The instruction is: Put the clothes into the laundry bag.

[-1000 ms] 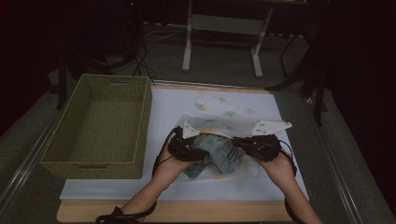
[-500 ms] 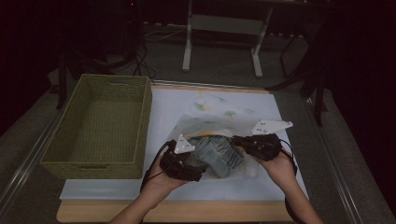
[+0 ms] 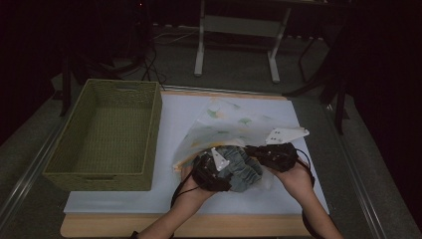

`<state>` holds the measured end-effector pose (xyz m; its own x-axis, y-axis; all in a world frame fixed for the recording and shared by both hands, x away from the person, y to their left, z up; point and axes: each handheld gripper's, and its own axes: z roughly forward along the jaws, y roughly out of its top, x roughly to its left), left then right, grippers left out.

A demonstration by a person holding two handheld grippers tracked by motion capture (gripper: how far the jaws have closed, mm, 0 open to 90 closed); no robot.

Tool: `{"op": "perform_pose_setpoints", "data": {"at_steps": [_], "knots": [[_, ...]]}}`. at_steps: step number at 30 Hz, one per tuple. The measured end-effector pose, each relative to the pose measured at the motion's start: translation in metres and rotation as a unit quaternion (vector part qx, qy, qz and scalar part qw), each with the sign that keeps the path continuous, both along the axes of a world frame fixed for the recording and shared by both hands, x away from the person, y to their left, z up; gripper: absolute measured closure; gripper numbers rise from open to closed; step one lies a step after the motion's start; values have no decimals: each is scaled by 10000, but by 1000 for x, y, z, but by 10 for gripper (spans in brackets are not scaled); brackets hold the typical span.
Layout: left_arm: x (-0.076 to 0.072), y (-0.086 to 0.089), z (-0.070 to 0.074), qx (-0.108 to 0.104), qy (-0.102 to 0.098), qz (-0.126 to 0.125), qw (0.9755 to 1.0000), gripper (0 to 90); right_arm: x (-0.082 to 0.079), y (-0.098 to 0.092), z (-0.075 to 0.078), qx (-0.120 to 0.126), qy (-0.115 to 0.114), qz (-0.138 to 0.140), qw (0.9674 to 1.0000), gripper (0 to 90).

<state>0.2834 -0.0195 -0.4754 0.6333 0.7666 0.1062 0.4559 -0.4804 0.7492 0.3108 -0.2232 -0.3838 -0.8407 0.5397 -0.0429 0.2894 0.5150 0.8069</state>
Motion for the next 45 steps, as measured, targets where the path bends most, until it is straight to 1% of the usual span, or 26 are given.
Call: {"op": "perform_pose_setpoints", "data": {"at_steps": [1,2,3,4,5,7,8,12,14,18,21,23,25,26,27,28,29,30,32,34,36,37,38,40,43,45], "knots": [[0,0,0,0,0,0,10000,371,0,0,0,-11,0,-7,10000,884],[2,-2,-1,92,-67,-43,9999,371,0,0,0,-11,0,-7,10000,884],[5,-5,-3,275,-156,7,9995,498,0,-1,-1,-28,-10,-2,10000,885],[8,-5,-4,278,-129,-23,9995,717,-1,-2,-1,-16,25,-10,10000,884],[14,-4,-4,332,43,-142,9993,734,-1,-3,-2,-26,15,-12,10000,884],[17,-3,-3,318,93,-194,9993,764,-1,-4,-2,-31,24,-26,10000,885],[21,0,1,187,194,-180,9995,764,-1,-5,-2,-26,33,-17,10000,884],[23,3,11,-174,-130,-90,9997,786,0,-6,-7,-39,83,-32,10000,885],[25,4,18,-489,-321,155,9982,790,0,-5,-8,-25,115,-13,9999,885],[35,4,32,-1026,-623,597,9910,792,1,-2,-9,-48,104,12,9999,886],[44,0,43,-1401,-910,1011,9807,794,0,0,-8,-56,98,39,9999,886],[48,-4,47,-1665,-1248,1147,9714,793,0,1,-8,-43,89,44,9999,886],[55,-7,45,-1628,-1607,1187,9662,791,0,1,-7,-31,58,39,10000,886],[61,-6,41,-1743,-1551,1120,9659,789,0,0,-7,-6,97,24,10000,885],[67,-7,38,-1694,-1422,1130,9687,786,1,-1,-7,-42,106,-6,9999,885],[67,-7,38,-1694,-1422,1130,9687,784,1,-1,-7,-42,106,-6,9999,885],[72,-9,32,-1565,-1333,1153,9718,778,3,-2,-10,-106,140,-57,9998,885],[81,-10,17,-1401,-1022,1148,9781,775,5,-3,-12,-152,192,-90,9997,885],[83,-10,8,-1384,-940,1167,9790,759,7,-5,-17,-219,285,-160,9992,885],[87,-6,-13,-1298,-778,1066,9827,746,10,-6,-22,-293,306,-243,9988,882],[87,-5,-16,-1226,-736,929,9854,730,13,-8,-27,-278,372,-345,9983,881],[87,-5,-16,-1226,-736,929,9854,729,13,-8,-27,-278,372,-345,9983,881],[86,-4,-14,-1187,-640,834,9873,729,14,-9,-30,-282,349,-409,9982,874],[83,-3,-9,-1097,-737,792,9881,689,16,-13,-32,-93,303,-694,9971,694],[79,-1,-6,-968,-741,803,9893,589,7,-23,-26,153,31,-1034,9945,523],[73,1,-4,-924,-686,906,9892,521,-2,-34,-24,371,28,-1301,9908,509]]}}
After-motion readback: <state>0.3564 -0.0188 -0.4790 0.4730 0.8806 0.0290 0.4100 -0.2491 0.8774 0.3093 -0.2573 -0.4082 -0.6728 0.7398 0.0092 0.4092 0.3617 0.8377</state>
